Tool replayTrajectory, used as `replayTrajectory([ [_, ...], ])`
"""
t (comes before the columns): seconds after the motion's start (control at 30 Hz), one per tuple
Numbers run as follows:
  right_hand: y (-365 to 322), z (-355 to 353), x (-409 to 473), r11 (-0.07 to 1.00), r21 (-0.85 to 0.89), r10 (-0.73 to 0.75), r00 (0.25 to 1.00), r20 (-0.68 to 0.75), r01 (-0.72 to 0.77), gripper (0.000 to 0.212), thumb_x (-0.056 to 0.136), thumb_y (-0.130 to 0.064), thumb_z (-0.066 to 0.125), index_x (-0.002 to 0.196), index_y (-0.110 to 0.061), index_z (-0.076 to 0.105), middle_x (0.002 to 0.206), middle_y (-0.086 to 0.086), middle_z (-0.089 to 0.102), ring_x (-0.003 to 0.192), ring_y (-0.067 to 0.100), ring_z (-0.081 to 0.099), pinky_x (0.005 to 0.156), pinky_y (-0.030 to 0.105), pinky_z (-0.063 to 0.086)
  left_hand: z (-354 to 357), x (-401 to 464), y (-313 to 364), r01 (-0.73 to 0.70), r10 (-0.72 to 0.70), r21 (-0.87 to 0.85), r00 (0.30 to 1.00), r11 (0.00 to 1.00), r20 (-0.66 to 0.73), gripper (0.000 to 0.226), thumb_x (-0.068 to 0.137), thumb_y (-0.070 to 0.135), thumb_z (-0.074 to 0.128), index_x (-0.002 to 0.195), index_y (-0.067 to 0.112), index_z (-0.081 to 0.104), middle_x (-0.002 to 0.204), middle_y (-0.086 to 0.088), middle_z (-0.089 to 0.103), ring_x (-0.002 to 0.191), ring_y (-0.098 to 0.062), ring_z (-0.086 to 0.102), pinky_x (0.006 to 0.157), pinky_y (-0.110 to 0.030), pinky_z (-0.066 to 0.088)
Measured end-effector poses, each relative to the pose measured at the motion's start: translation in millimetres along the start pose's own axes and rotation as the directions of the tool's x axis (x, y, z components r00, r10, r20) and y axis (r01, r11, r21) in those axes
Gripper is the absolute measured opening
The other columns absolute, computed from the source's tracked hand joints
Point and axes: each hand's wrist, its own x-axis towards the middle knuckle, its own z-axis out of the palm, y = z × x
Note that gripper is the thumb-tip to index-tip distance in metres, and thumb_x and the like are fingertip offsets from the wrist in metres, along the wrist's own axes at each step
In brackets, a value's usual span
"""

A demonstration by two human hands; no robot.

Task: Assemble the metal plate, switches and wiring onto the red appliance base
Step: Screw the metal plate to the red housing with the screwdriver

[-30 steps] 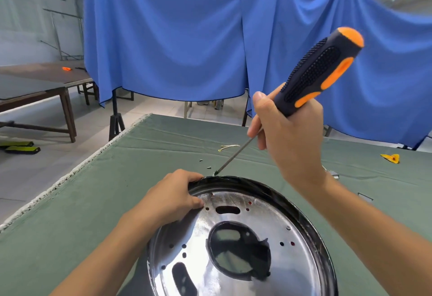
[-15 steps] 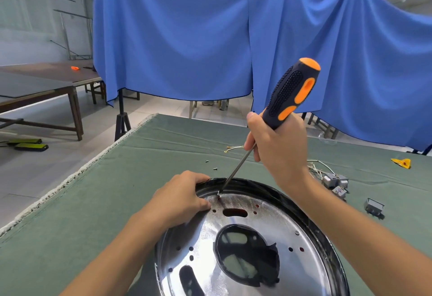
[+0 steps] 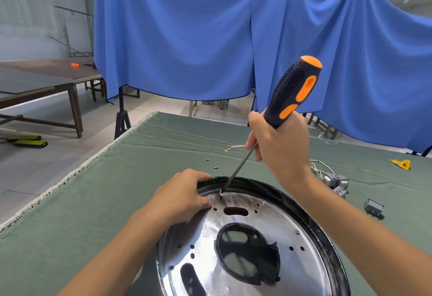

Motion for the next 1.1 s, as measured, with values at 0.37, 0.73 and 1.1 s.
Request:
replayTrajectory([
  [0.37, -1.5, 4.1, 3.6, 0.998, -0.058, 0.038, 0.998, 0.043, -0.036, 0.031, 0.085, -0.006, 0.053, 0.056, 0.006, 0.053, 0.038, -0.001, 0.055, 0.030, 0.008, 0.044, 0.039, 0.016, 0.038, 0.5, -0.6, 1.1, 0.004, -0.004, 0.003, 1.000, 1.000, -0.012, 0.041, 0.080, 0.024, 0.071, 0.119, 0.033, 0.062, 0.112, 0.010, 0.068, 0.107, -0.014, 0.060, 0.094, -0.038, 0.049],
  [0.73, -13.0, 25.0, 32.8, 0.962, -0.201, 0.230, 0.945, 0.233, -0.184, 0.038, 0.088, -0.038, 0.062, 0.061, -0.016, 0.048, 0.047, 0.001, 0.062, 0.032, 0.013, 0.052, 0.034, 0.018, 0.039, 1.4, -1.0, -0.2, 0.007, -0.007, 0.007, 1.000, 1.000, -0.025, 0.040, 0.080, 0.025, 0.072, 0.119, 0.030, 0.063, 0.116, 0.008, 0.067, 0.112, -0.016, 0.058, 0.097, -0.039, 0.047],
  [1.1, -20.2, 12.4, 28.4, 0.973, -0.098, 0.232, 0.889, 0.396, -0.210, 0.016, 0.088, -0.027, 0.067, 0.087, -0.014, 0.058, 0.070, 0.003, 0.071, 0.042, 0.019, 0.062, 0.039, 0.023, 0.045, 1.4, -1.3, 0.3, 0.006, -0.006, 0.002, 1.000, 1.000, -0.021, 0.034, 0.081, 0.025, 0.069, 0.114, 0.032, 0.064, 0.107, 0.008, 0.069, 0.102, -0.018, 0.061, 0.091, -0.038, 0.050],
])
